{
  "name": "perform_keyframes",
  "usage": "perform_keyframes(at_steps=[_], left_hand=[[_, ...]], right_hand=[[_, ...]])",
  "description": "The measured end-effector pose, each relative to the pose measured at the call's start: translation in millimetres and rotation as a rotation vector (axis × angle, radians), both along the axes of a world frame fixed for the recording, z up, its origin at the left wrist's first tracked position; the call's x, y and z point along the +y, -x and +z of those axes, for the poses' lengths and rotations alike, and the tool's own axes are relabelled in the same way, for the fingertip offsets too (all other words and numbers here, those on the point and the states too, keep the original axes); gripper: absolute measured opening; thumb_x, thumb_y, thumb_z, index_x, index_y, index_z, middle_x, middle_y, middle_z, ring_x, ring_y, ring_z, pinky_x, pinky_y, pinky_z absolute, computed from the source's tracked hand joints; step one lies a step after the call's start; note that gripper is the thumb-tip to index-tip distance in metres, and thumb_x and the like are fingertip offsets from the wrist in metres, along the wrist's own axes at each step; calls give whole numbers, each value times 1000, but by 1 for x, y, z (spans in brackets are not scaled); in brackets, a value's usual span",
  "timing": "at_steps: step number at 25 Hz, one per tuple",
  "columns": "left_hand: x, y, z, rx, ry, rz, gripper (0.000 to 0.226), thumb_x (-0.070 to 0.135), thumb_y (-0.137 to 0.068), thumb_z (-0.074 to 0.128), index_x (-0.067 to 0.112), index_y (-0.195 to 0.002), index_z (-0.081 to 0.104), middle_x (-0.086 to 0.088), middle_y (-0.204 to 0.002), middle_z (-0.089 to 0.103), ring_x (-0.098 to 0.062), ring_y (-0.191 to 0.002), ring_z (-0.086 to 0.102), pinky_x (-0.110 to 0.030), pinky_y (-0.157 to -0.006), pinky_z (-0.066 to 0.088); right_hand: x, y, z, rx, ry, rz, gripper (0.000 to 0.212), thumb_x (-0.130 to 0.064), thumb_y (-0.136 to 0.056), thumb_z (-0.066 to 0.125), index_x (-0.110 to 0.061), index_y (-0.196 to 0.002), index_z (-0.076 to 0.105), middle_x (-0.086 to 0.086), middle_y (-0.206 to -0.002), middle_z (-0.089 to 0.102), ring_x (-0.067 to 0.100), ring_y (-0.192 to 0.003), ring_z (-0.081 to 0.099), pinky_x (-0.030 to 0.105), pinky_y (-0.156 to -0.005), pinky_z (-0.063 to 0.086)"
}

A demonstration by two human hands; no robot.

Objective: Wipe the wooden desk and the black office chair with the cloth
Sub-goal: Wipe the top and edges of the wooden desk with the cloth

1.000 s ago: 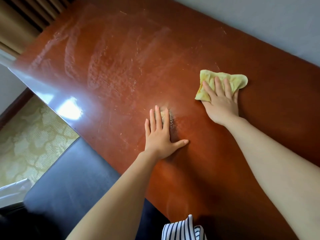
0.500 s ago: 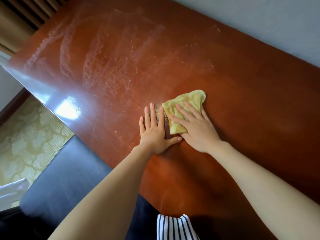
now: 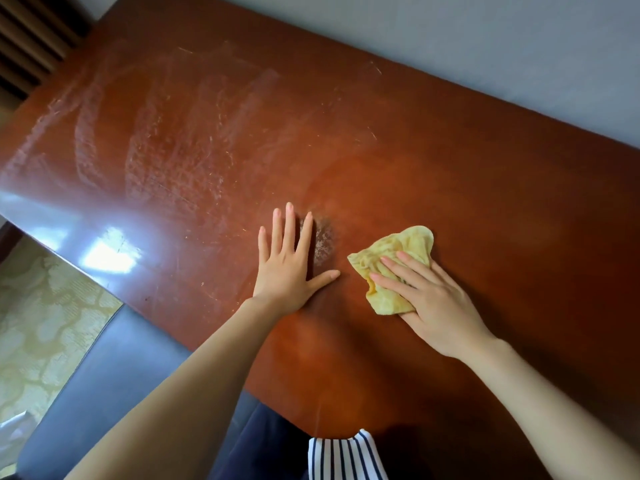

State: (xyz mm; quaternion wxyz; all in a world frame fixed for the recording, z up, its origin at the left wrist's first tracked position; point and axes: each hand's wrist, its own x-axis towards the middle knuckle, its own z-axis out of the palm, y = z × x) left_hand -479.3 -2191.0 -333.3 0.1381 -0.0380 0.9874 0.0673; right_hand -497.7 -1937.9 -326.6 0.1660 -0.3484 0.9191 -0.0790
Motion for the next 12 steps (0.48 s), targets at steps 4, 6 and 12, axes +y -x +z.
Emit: perform_keyframes(at_steps=[4,6,12], left_hand=[[8,32,1,65,-42,-102,82,68,-85,6,21,-150,-12,-1,-150,-29,-20,-138,-31,-35,-110,-23],[10,49,-2,91,-46,-135,75,63,-90,6,20,-150,-9,1,-151,-26,-19,-139,-29,-29,-108,-27],[12,62,-18,179,-73,-150,61,55,-97,7,25,-150,-1,6,-156,-12,-14,-144,-17,-35,-117,-14]], right_hand=[[12,19,0,4,-80,-127,65,-40,-92,38,-50,-144,1,-24,-153,-1,1,-143,-12,34,-116,-1],[14,41,-2,16,-91,-203,62,-43,-93,32,-49,-144,-4,-22,-154,-3,2,-142,-14,35,-116,-2],[3,129,-6,-18,-31,-384,54,-48,-96,23,-45,-147,7,-13,-158,3,9,-145,-10,45,-117,2]])
